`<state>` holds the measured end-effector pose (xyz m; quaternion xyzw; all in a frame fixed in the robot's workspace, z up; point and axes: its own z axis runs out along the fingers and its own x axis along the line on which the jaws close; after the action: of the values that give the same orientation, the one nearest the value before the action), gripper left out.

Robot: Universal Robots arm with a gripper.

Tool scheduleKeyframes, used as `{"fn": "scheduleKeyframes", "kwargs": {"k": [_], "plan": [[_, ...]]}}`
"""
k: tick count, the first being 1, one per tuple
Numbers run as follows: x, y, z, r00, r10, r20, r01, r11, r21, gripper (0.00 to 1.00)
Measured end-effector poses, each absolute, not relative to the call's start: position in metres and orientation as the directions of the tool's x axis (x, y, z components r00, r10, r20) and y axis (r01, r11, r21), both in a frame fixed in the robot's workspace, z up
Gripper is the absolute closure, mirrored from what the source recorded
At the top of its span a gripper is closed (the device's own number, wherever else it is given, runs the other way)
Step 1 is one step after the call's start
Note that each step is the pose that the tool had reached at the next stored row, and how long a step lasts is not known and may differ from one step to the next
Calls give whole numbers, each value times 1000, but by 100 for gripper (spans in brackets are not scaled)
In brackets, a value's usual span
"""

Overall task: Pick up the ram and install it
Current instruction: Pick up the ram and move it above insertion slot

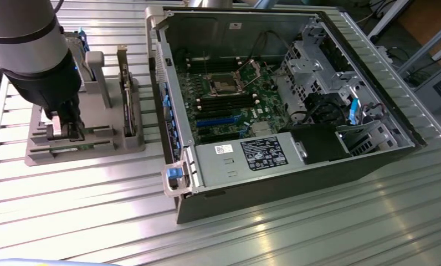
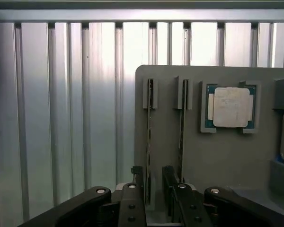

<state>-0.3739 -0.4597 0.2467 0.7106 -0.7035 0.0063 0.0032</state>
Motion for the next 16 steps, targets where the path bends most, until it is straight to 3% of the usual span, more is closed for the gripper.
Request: {"fn": "scheduleKeyframes", "kwargs": {"k": [16], "plan": [[-386, -464, 208, 19, -1000, 16, -1000, -19, -4, 70]]}}
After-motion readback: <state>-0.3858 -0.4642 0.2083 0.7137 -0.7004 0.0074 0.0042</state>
